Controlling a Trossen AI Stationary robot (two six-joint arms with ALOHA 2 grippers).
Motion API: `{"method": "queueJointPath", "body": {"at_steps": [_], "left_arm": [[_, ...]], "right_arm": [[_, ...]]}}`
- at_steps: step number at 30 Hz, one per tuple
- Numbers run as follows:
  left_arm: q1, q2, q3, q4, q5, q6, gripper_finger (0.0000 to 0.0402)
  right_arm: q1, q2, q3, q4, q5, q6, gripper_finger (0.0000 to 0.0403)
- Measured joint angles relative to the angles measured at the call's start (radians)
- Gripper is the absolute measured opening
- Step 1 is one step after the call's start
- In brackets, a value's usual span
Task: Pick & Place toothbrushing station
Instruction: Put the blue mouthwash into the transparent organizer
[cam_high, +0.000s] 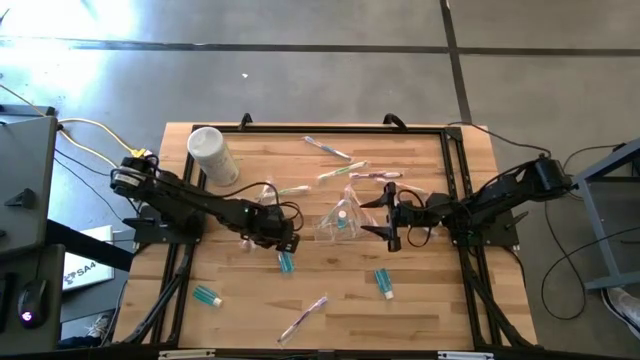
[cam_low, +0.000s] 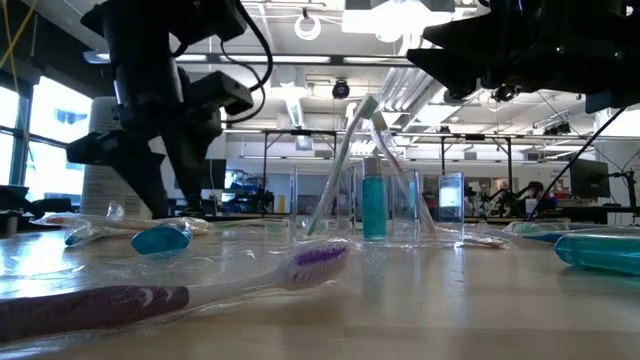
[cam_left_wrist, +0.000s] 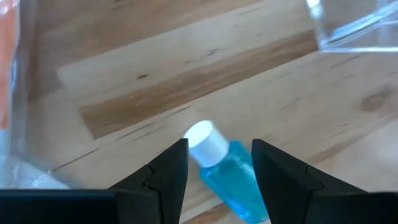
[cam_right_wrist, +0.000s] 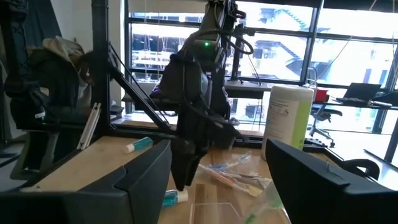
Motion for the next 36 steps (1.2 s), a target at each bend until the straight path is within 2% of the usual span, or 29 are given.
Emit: {"method": "queueJointPath", "body": {"at_steps": [4, 19, 23, 30, 32, 36], "left_arm": [[0.000, 0.031, 0.000, -0.005, 0.045, -0.018, 0.0171], [0.000, 0.070, -0.002, -0.025, 0.023, -0.011, 0.0167], [0.000, 0.095, 0.002, -0.028, 0.043, 0.024, 0.0129], [0.001, 0.122, 0.000, -0.033, 0.057, 0.090, 0.0014], [0.000, 0.117, 0.000, -0.029, 0.050, 0.090, 0.0008], [0.000, 0.115, 0.000, -0.021, 0.048, 0.099, 0.0022]], "right_arm": [[0.000, 0.000, 0.000, 0.000, 0.000, -0.001, 0.0254], [0.000, 0.000, 0.000, 0.000, -0.001, -0.057, 0.0254], [0.000, 0.000, 0.000, 0.000, -0.001, -0.057, 0.0254], [0.000, 0.000, 0.000, -0.001, 0.000, -0.056, 0.0254], [0.000, 0.000, 0.000, -0.001, 0.000, -0.051, 0.0254], [0.000, 0.000, 0.000, -0.001, 0.000, -0.047, 0.0254]]}}
